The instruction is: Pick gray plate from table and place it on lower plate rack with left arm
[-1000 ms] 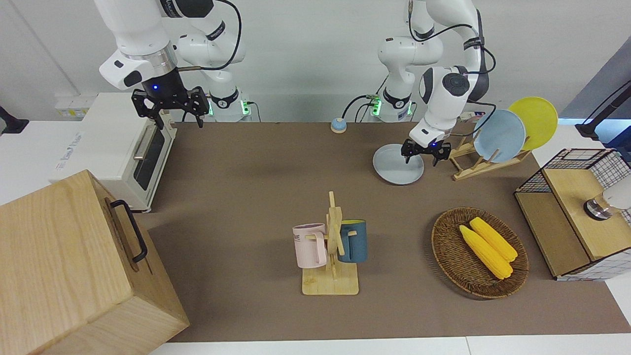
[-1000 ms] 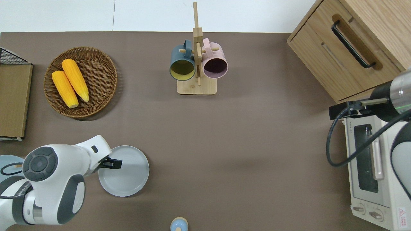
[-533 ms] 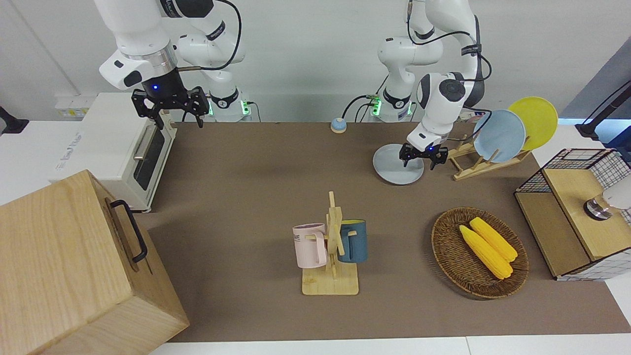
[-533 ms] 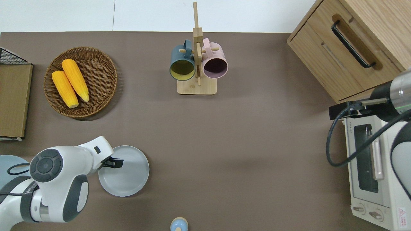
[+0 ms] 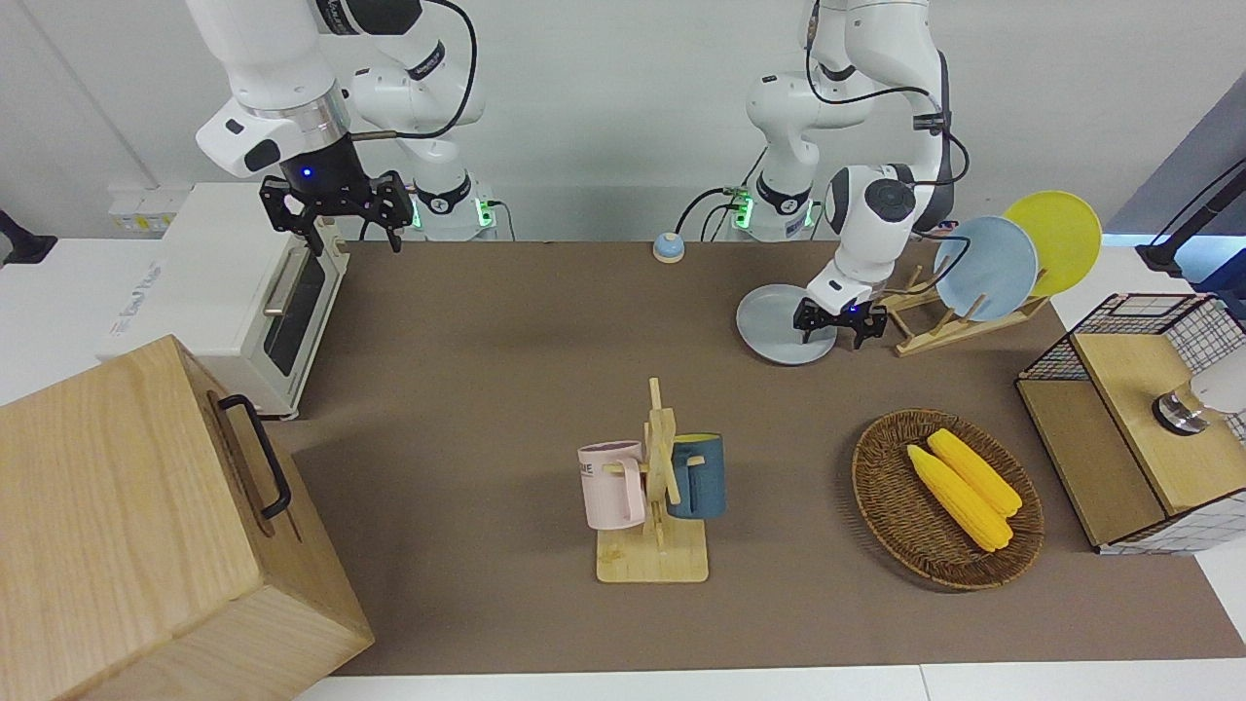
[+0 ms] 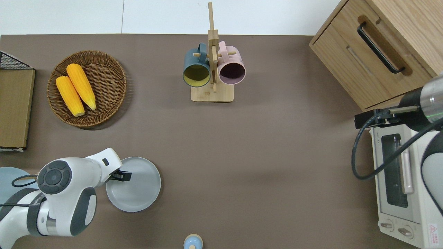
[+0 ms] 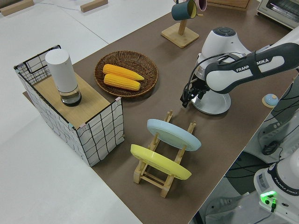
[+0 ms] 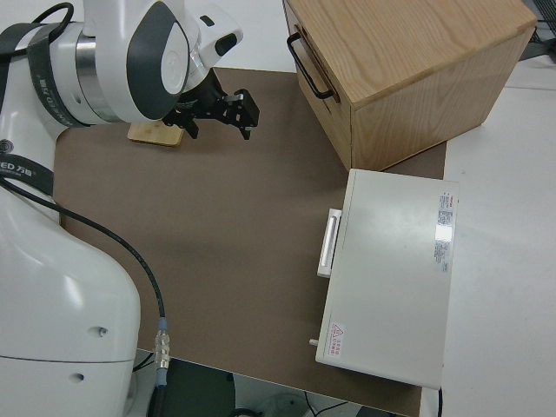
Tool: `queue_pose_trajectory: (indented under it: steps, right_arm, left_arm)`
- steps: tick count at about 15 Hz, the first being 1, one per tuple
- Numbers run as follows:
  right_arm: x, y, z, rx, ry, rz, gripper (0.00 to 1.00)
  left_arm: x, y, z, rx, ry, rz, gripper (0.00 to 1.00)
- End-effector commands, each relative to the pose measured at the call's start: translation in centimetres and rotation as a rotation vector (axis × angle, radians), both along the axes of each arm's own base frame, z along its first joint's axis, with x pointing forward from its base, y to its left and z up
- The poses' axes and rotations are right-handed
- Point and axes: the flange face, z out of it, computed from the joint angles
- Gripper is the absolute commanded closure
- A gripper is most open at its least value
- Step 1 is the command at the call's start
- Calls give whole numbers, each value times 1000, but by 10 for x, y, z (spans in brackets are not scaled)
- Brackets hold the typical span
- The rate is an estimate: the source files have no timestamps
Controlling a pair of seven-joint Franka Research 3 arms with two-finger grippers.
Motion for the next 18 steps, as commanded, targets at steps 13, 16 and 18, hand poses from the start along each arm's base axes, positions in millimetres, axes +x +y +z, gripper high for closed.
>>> queue_pose_trajectory:
  steps: [13, 16, 18]
  right_arm:
    - [1, -2, 3, -2, 5, -15, 17]
    - [1, -2, 3, -1, 4, -15, 17]
    - [1, -2, 3, -1, 4, -15, 17]
  left_arm:
    - [-6, -5, 1, 11, -18, -33, 1000]
    - [-6, -5, 2, 12, -17, -34, 1000]
    - [-6, -4, 4, 12, -21, -31, 1000]
